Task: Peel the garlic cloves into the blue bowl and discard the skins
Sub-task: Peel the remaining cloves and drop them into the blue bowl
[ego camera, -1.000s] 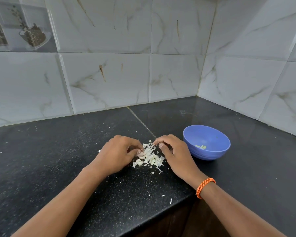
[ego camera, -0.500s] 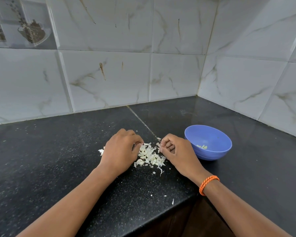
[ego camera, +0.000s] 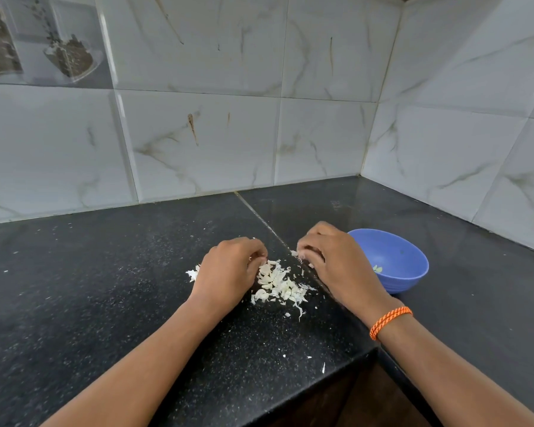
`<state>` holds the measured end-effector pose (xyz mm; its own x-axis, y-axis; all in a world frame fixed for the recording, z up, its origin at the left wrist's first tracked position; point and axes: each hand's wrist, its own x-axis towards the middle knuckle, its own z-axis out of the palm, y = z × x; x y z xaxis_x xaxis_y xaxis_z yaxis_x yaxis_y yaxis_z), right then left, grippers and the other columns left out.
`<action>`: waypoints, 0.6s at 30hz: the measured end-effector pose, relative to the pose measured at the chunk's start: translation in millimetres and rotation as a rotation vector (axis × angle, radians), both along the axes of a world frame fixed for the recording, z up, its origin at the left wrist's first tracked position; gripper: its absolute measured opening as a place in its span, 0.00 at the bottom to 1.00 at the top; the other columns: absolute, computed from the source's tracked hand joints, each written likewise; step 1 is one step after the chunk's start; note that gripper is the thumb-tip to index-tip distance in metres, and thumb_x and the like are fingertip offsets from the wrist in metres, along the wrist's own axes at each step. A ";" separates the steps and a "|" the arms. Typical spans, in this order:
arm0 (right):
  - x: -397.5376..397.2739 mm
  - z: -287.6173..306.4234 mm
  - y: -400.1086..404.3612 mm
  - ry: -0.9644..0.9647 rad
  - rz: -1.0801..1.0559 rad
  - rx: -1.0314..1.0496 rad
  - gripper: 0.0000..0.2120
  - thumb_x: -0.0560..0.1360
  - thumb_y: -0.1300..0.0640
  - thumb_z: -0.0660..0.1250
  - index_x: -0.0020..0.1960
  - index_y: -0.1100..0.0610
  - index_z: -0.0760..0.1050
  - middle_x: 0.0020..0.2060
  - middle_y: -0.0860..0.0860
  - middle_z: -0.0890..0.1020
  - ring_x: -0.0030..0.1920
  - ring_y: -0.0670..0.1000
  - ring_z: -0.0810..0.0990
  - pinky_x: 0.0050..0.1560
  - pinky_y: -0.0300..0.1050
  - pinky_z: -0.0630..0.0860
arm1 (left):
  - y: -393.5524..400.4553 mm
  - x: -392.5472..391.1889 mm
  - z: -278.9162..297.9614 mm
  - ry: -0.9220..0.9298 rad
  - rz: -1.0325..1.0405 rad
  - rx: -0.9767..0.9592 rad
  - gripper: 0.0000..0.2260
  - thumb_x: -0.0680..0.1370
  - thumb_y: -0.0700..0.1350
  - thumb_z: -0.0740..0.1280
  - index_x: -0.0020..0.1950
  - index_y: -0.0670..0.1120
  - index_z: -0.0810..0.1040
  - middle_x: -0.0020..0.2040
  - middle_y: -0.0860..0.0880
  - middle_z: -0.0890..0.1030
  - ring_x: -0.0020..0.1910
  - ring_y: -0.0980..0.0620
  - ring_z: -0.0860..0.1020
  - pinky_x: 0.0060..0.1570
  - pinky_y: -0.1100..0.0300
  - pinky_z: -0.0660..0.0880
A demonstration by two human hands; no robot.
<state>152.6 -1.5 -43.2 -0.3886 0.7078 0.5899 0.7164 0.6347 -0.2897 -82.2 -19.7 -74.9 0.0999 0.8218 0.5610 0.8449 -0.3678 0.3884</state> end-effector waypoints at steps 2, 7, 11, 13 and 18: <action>-6.2 -10.9 -2.0 -0.094 -0.043 0.067 0.06 0.83 0.60 0.68 0.47 0.53 0.79 0.48 0.46 0.76 0.46 0.48 0.76 0.41 0.46 0.74 | -0.3 1.4 -1.5 -0.004 -0.029 -0.004 0.06 0.83 0.45 0.72 0.56 0.56 0.86 0.51 0.59 0.83 0.44 0.56 0.81 0.44 0.52 0.79; -10.5 -16.4 1.4 -0.221 -0.080 -0.040 0.06 0.83 0.59 0.68 0.48 0.54 0.81 0.47 0.47 0.77 0.49 0.49 0.76 0.45 0.45 0.73 | -4.1 5.4 1.0 -0.060 -0.048 0.064 0.07 0.84 0.50 0.71 0.52 0.52 0.88 0.54 0.59 0.83 0.41 0.58 0.79 0.42 0.55 0.78; -12.7 -16.2 -1.7 -0.185 -0.106 0.064 0.06 0.81 0.63 0.69 0.48 0.54 0.81 0.46 0.48 0.77 0.48 0.52 0.78 0.42 0.49 0.75 | -1.8 6.0 1.1 -0.047 0.015 0.060 0.15 0.81 0.56 0.74 0.39 0.50 0.78 0.40 0.55 0.80 0.39 0.53 0.79 0.39 0.48 0.78; -18.6 -30.5 -5.7 -0.348 -0.078 -0.051 0.07 0.81 0.64 0.67 0.50 0.54 0.81 0.48 0.47 0.77 0.49 0.52 0.80 0.45 0.50 0.77 | -0.8 5.0 -1.3 -0.096 -0.041 0.036 0.11 0.77 0.46 0.77 0.46 0.53 0.75 0.46 0.57 0.81 0.45 0.54 0.80 0.44 0.49 0.80; -13.1 -11.8 -4.6 0.229 -0.072 -0.111 0.07 0.79 0.58 0.75 0.44 0.50 0.85 0.40 0.43 0.83 0.40 0.44 0.81 0.41 0.37 0.75 | -2.7 10.6 0.1 -0.108 -0.215 0.009 0.13 0.78 0.53 0.78 0.63 0.60 0.84 0.57 0.64 0.83 0.59 0.63 0.76 0.60 0.67 0.70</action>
